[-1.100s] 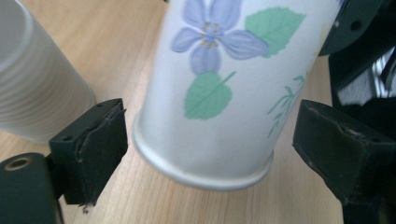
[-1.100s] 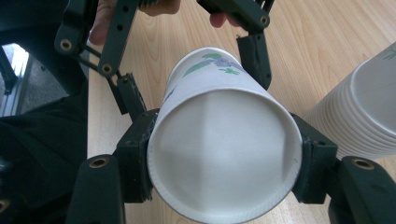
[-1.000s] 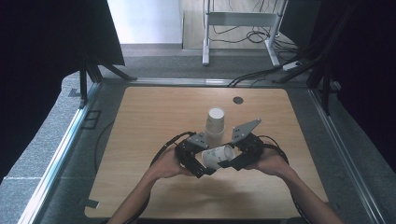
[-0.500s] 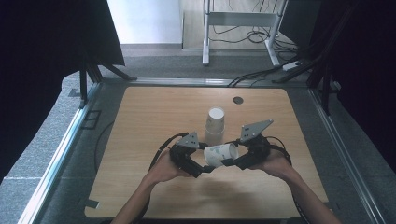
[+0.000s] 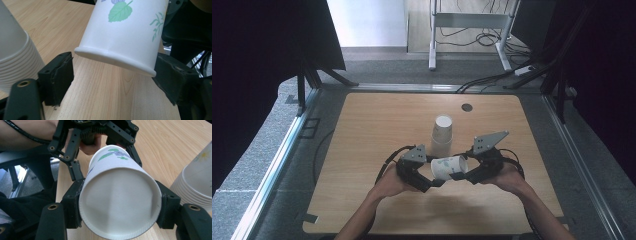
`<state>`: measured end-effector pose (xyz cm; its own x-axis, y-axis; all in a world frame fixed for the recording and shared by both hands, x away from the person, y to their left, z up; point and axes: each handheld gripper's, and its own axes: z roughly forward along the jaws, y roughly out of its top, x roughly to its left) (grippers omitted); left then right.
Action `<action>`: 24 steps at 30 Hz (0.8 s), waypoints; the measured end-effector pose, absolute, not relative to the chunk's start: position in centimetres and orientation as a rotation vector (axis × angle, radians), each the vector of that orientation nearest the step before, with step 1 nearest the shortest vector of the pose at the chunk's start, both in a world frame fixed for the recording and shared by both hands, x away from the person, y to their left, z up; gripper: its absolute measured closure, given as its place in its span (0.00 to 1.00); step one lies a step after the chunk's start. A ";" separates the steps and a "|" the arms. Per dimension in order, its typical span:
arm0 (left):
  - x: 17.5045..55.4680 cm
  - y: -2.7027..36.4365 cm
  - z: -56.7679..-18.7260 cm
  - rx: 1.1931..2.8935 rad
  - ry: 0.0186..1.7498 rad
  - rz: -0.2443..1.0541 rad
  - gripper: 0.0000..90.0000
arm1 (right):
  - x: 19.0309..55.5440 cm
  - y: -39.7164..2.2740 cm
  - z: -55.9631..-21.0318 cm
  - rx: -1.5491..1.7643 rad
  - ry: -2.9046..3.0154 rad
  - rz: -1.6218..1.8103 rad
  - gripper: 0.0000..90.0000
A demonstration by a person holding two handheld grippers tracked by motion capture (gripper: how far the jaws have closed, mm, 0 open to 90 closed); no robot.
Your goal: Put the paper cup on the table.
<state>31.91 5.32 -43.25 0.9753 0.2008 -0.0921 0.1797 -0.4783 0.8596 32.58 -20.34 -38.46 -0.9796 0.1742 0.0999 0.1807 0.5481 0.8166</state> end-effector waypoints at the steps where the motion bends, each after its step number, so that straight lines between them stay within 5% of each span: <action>1: 31.9 5.3 -43.3 2.069 0.260 0.021 0.24 | 32.6 -20.4 -38.5 -0.317 -2.755 -1.456 0.41; 24: 31.9 5.8 -43.5 2.054 0.222 0.019 0.46 | 33.2 -20.6 -38.8 -0.315 -2.734 -1.426 0.40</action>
